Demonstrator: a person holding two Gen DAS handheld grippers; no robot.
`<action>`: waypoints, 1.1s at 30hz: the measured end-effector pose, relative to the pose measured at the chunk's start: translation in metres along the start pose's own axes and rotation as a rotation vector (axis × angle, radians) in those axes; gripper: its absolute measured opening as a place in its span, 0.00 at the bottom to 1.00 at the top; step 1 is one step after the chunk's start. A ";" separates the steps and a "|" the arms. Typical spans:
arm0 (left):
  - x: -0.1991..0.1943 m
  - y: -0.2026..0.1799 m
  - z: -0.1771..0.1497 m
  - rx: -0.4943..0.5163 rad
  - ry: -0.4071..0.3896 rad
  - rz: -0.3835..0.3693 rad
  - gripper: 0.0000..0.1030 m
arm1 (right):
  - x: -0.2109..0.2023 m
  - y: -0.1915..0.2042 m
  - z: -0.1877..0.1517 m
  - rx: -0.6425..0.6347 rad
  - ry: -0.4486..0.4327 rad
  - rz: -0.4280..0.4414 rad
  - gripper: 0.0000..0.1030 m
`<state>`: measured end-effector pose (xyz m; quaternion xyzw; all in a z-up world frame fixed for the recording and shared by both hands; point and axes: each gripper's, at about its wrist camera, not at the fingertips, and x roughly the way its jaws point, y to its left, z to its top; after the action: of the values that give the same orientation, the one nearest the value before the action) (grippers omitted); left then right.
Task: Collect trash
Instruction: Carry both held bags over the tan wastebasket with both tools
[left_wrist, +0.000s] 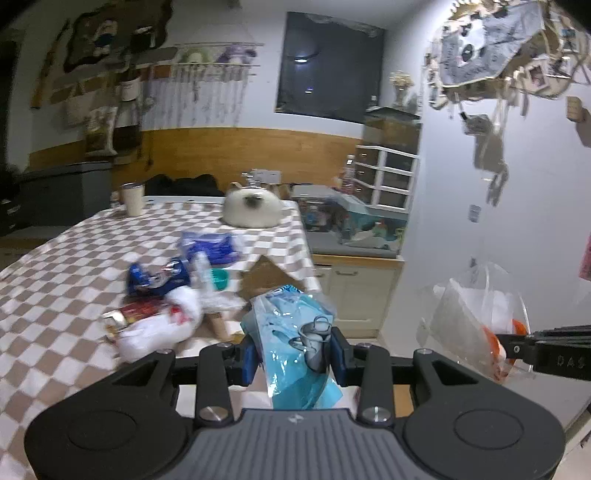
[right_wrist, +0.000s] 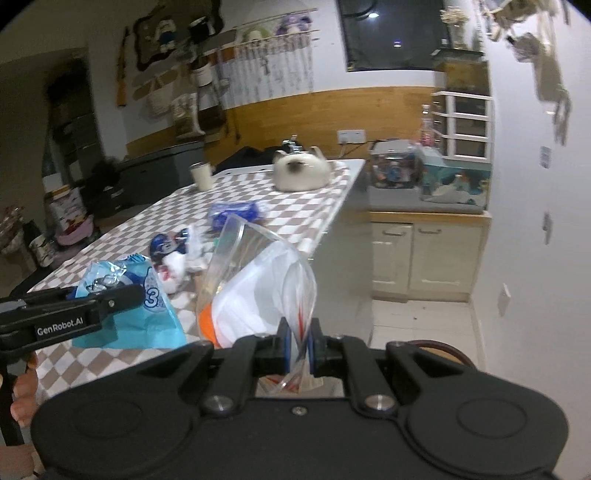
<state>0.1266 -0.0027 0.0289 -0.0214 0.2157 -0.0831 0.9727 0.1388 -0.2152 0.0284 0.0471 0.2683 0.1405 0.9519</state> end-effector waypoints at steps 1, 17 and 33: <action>0.002 -0.005 0.001 0.005 0.000 -0.009 0.38 | -0.002 -0.005 -0.001 0.007 -0.001 -0.011 0.09; 0.062 -0.105 0.009 0.085 0.034 -0.209 0.38 | -0.022 -0.095 -0.018 0.128 0.003 -0.186 0.09; 0.179 -0.176 -0.005 0.115 0.239 -0.360 0.38 | 0.025 -0.175 -0.040 0.290 0.098 -0.311 0.09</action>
<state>0.2574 -0.2062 -0.0361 0.0057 0.3172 -0.2697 0.9092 0.1809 -0.3746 -0.0468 0.1348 0.3357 -0.0462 0.9311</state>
